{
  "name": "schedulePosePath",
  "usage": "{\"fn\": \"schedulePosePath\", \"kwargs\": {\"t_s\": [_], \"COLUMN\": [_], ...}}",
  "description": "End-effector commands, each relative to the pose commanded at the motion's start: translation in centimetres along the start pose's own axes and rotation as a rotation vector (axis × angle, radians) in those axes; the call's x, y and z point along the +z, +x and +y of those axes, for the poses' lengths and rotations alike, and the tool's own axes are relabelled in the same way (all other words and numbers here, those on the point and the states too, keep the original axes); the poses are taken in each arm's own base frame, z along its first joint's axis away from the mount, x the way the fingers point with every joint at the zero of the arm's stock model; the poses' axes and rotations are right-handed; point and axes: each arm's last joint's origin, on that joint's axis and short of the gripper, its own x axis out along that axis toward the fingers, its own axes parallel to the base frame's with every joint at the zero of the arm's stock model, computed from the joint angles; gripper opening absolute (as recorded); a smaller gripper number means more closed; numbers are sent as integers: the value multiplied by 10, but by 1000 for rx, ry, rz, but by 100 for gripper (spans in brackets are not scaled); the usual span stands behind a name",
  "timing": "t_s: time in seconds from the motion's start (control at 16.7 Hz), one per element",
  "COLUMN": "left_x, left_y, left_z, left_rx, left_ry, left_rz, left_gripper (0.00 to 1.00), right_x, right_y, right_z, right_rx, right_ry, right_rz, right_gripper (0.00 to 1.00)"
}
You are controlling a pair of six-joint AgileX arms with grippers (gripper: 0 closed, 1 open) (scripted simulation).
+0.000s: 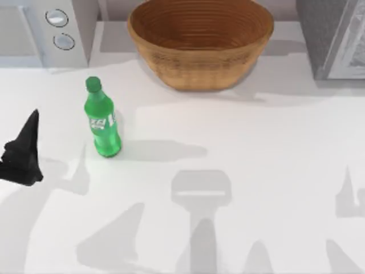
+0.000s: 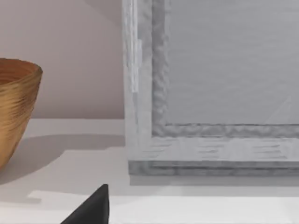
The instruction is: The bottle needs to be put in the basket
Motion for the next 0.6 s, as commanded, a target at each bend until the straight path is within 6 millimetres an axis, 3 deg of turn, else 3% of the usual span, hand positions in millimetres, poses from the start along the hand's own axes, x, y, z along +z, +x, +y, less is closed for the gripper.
{"fn": "schedulePosePath", "kwargs": {"t_s": [0.24, 0.6], "left_x": [-19, -80], "left_y": [41, 86], "left_z": [11, 24], "left_rx": [-159, -384], "left_ry": [5, -10], "left_rz": [59, 113], "left_gripper": [100, 100], "right_x": [0, 0], "right_y": [0, 0], "right_z": [0, 0], "right_rx": [0, 0], "right_ry": [0, 0], "right_rz": [0, 0], "right_gripper": [100, 100]}}
